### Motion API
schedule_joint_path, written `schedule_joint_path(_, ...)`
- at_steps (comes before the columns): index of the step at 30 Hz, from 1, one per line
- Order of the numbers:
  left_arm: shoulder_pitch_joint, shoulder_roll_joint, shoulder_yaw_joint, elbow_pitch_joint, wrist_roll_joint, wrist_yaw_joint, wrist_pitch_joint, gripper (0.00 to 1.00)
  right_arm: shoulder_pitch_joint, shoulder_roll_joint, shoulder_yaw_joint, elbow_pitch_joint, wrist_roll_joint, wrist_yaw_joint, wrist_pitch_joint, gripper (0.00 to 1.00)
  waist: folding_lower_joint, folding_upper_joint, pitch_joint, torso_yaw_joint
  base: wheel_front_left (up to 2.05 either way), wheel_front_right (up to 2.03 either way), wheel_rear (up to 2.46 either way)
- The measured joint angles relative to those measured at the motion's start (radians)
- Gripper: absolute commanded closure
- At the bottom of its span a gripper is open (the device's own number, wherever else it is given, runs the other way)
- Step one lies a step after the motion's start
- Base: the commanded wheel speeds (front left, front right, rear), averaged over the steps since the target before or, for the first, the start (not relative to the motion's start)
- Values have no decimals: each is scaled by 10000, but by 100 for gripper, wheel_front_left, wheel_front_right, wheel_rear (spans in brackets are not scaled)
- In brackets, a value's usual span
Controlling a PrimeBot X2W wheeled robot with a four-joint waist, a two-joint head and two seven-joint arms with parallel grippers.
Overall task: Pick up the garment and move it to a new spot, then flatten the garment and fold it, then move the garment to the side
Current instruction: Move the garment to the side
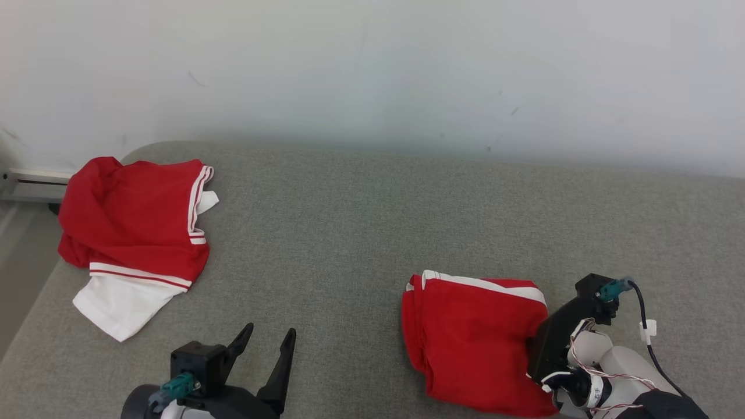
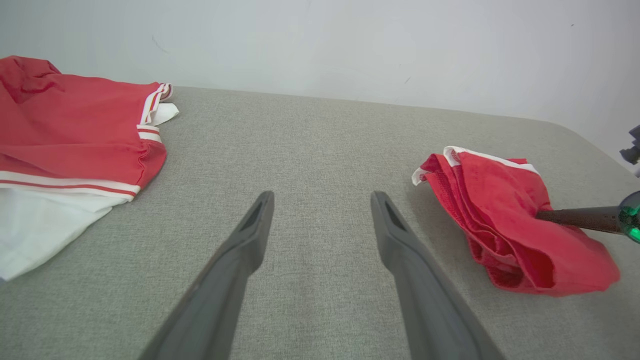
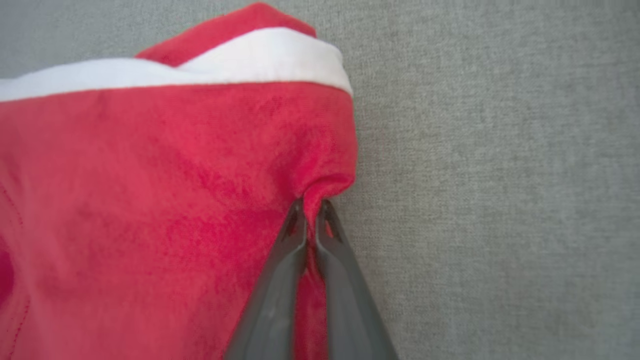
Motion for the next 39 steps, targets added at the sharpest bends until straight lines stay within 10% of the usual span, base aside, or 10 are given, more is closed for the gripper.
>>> schedule_joint_path(24,12,263,59,-460,209,0,15,0,-20,-3331,-217,-414,-723,65,278,100,0,0,399,-46,0,0,0)
schedule_joint_path(39,-360,428,100,-713,278,-75,180,0,-15,-5869,-545,-570,-1342,823,-291,100,1,1,1256,99,0,0,0)
